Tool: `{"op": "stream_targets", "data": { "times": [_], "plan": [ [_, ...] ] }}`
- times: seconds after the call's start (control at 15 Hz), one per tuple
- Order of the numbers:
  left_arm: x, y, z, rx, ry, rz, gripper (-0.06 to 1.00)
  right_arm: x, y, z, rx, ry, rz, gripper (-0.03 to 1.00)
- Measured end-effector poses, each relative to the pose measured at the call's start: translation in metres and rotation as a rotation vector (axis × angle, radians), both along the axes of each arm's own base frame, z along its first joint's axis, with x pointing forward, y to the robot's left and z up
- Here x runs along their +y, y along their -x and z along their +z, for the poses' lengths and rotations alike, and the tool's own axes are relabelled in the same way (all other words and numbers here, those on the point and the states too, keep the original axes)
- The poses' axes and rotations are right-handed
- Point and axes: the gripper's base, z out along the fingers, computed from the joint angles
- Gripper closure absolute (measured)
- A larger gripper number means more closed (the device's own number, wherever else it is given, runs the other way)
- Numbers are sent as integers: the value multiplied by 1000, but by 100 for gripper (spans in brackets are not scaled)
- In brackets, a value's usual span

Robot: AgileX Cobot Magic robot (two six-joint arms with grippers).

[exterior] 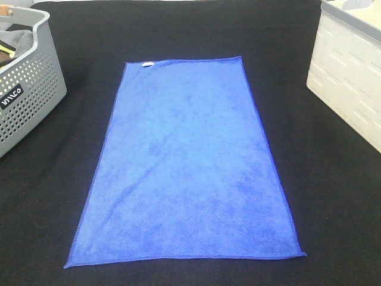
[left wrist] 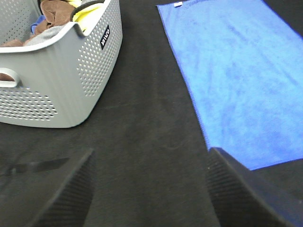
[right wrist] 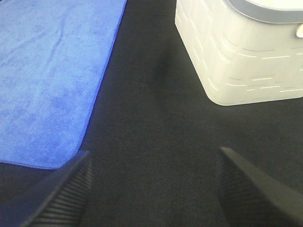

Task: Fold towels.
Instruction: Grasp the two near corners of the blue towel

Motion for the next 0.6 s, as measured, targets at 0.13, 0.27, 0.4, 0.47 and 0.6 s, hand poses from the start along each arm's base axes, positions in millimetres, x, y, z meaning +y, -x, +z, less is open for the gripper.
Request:
{"op": "stream_targets", "data": {
  "times": [0.13,0.27,0.4,0.47,0.6],
  "plan": [
    [-7,-2,12,-88,191,-7,30,0,0,0,-1,-22,-11,28],
    [-9,-6,20,-159,273,-4,30,0,-9,5,23,-94,-52,28],
    [-8,-19,25,-147,308,7,30,0,-28,9,67,-164,-93,28],
    [-9,-26,26,-117,342,5,30,1,-40,10,98,-210,-106,28],
    [-13,-42,27,-28,454,5,30,6,-64,9,183,-282,-106,28]
  ]
}}
